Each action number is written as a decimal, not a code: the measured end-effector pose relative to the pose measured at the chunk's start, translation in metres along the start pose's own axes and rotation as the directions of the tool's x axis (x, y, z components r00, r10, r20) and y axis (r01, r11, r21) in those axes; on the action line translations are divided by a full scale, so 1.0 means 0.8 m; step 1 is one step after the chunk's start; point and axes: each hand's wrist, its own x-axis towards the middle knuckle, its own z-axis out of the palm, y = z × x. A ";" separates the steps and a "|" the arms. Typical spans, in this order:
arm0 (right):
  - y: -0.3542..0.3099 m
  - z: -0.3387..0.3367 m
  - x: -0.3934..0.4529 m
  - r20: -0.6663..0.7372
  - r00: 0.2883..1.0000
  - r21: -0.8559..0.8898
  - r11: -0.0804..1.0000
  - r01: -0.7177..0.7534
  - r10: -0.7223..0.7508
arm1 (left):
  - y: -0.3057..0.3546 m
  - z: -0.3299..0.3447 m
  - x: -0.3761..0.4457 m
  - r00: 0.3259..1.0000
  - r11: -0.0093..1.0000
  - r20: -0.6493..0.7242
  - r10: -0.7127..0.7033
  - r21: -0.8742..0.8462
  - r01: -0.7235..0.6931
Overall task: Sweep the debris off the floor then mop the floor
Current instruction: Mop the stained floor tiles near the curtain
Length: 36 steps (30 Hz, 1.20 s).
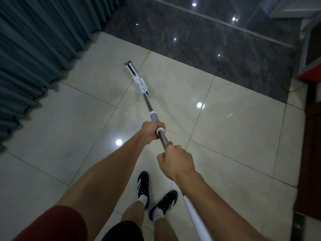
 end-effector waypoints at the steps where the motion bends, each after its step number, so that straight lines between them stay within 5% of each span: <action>1: -0.003 0.002 0.002 -0.005 1.000 -0.055 0.998 0.026 -0.027 | -0.002 -0.003 0.000 1.000 0.999 0.028 -0.008 -0.044 0.009; 7: -0.019 0.018 0.022 0.019 0.997 -0.269 0.960 0.077 -0.075 | -0.007 -0.028 0.016 0.985 0.990 0.167 -0.040 -0.129 0.062; 12: -0.057 0.035 0.048 0.079 0.995 -0.324 0.943 0.080 -0.057 | -0.017 -0.055 0.044 0.984 0.977 0.152 -0.093 -0.175 0.119; 20: -0.096 0.059 0.072 0.121 0.992 -0.189 0.982 -0.017 0.041 | -0.025 -0.099 0.075 0.973 0.962 0.152 -0.173 -0.187 0.201; 23: -0.097 0.068 0.082 0.150 0.982 0.058 0.991 -0.122 0.112 | -0.023 -0.113 0.084 0.977 0.979 0.132 -0.168 -0.090 0.181; 25: -0.090 0.075 0.090 0.233 0.962 0.435 0.869 -0.235 0.143 | -0.019 -0.117 0.090 0.985 0.988 0.086 -0.150 -0.023 0.153; 27: -0.083 0.079 0.094 0.380 0.915 0.707 0.597 -0.380 0.133 | -0.012 -0.114 0.094 0.992 0.990 -0.001 -0.123 0.068 0.122; 31: -0.077 0.094 0.081 0.512 0.848 0.811 0.252 -0.529 0.133 | -0.006 -0.104 0.094 0.994 0.916 -0.104 -0.019 0.396 0.059; 36: -0.062 0.127 0.070 0.459 0.866 0.796 0.340 -0.500 0.198 | -0.021 -0.090 0.094 0.994 0.862 -0.109 -0.027 0.500 0.078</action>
